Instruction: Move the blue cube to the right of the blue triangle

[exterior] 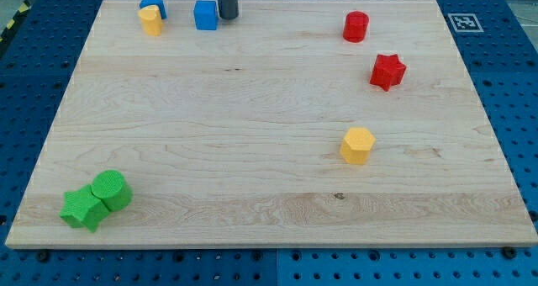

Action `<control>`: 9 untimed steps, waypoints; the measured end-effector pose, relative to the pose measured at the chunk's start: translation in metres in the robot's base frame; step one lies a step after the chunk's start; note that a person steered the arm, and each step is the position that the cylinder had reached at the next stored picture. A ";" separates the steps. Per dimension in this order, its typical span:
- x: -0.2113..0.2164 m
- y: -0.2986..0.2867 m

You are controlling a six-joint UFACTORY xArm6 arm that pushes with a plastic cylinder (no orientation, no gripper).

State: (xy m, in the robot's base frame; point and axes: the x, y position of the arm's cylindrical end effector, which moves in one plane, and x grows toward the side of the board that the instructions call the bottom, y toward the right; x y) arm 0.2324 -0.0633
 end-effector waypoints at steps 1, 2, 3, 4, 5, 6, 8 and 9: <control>0.004 0.018; 0.006 -0.005; 0.004 -0.031; 0.004 -0.037; 0.010 -0.032; 0.018 -0.033; 0.016 -0.057; 0.014 -0.057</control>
State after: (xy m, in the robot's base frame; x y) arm 0.2464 -0.1206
